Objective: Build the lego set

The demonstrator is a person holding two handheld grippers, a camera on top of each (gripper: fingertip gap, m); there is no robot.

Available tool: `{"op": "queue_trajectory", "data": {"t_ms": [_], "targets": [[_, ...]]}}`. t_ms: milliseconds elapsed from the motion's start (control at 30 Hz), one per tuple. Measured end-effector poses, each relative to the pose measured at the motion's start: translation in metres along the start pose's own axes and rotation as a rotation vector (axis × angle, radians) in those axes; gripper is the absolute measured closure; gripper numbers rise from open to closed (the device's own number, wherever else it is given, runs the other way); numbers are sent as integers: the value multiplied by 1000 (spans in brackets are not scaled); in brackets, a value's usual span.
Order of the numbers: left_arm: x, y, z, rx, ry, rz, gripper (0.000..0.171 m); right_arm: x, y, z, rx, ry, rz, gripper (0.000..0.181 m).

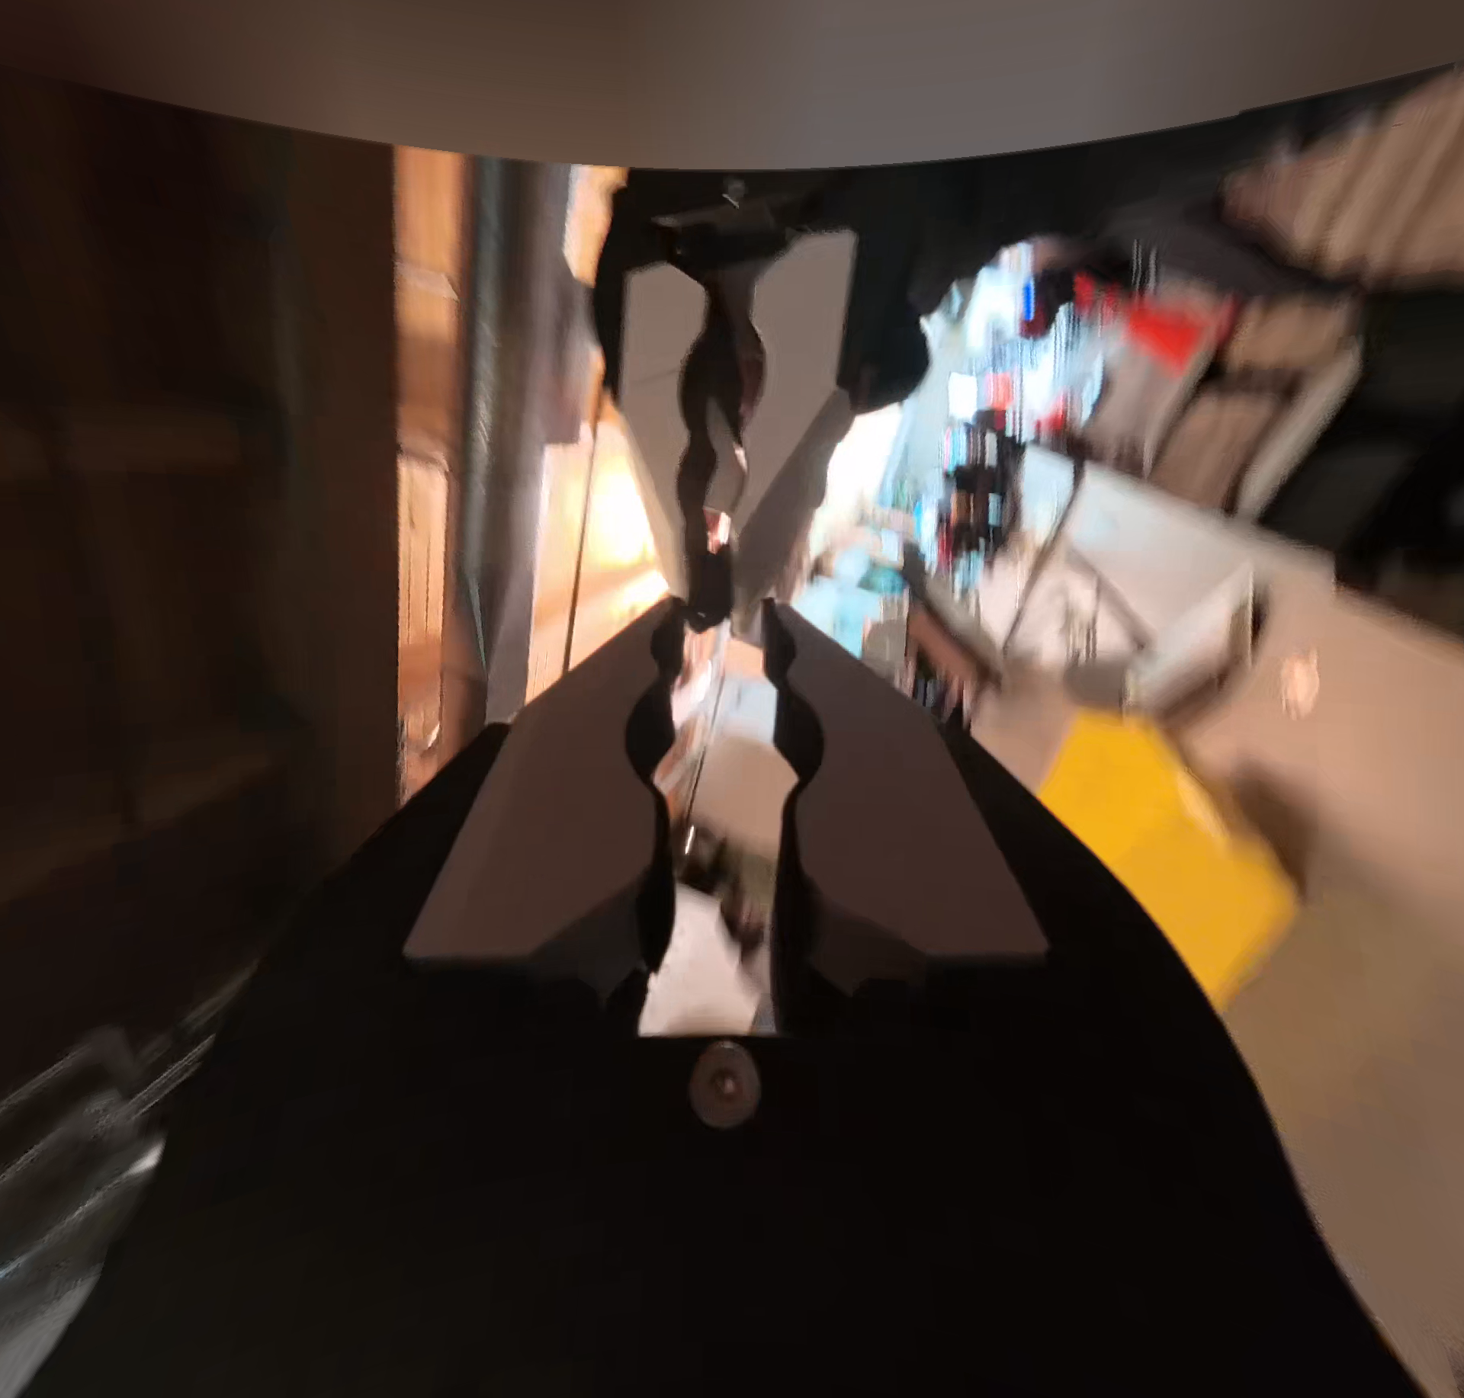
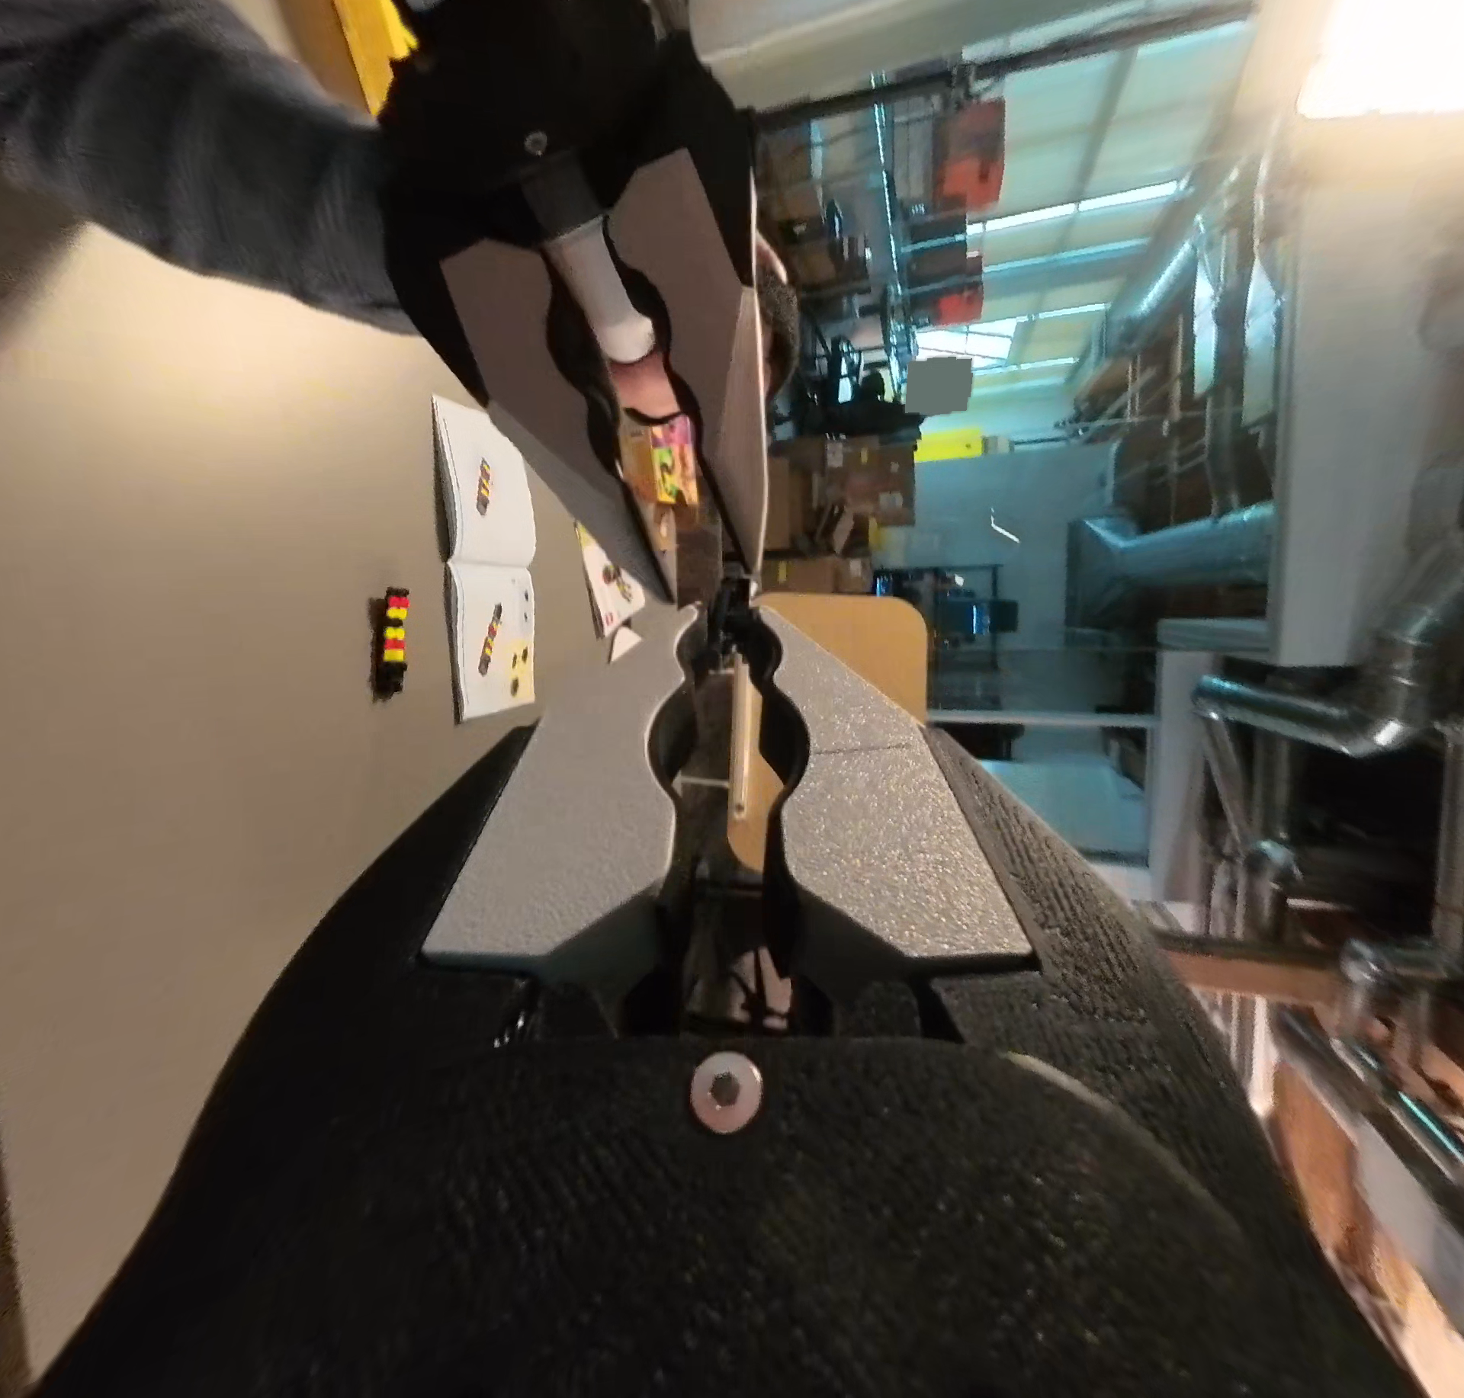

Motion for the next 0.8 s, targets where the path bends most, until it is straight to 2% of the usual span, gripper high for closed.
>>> {"op": "queue_trajectory", "data": {"t_ms": [67, 167, 400, 533, 633, 733, 800], "targets": [[-11, -1, -7, 31, -70, -2, 165, 14, -2, 1, -4, 32, 12, 174], [-22, -7, -7, 34, -107, 39, 167, 29, -3, 1, 4, 84, 27, 175], [-21, -11, -12, 146, -195, 110, 156, 53, 8, -1, -23, 161, 97, 174], [-23, -17, -16, 168, -224, 142, 153, 55, 11, -8, -36, 166, 82, 175], [-24, -12, -20, 230, -271, 94, 162, 53, 11, -12, -53, 136, 75, 174], [-26, -10, -15, 260, -227, 104, 148, 51, 13, -13, -56, 120, 68, 174], [-26, -11, -16, 241, -228, 109, 148, 48, 15, -14, -47, 115, 65, 175]]}}
Point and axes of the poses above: each gripper's, where its closed fingertips meet, x back along the fingers, z out of its underside, y = z × x across the jaws, the point moved 6 cm from there along x, back along the fingers, and after that the axes turned 10 degrees about x, right-handed, at the moved point
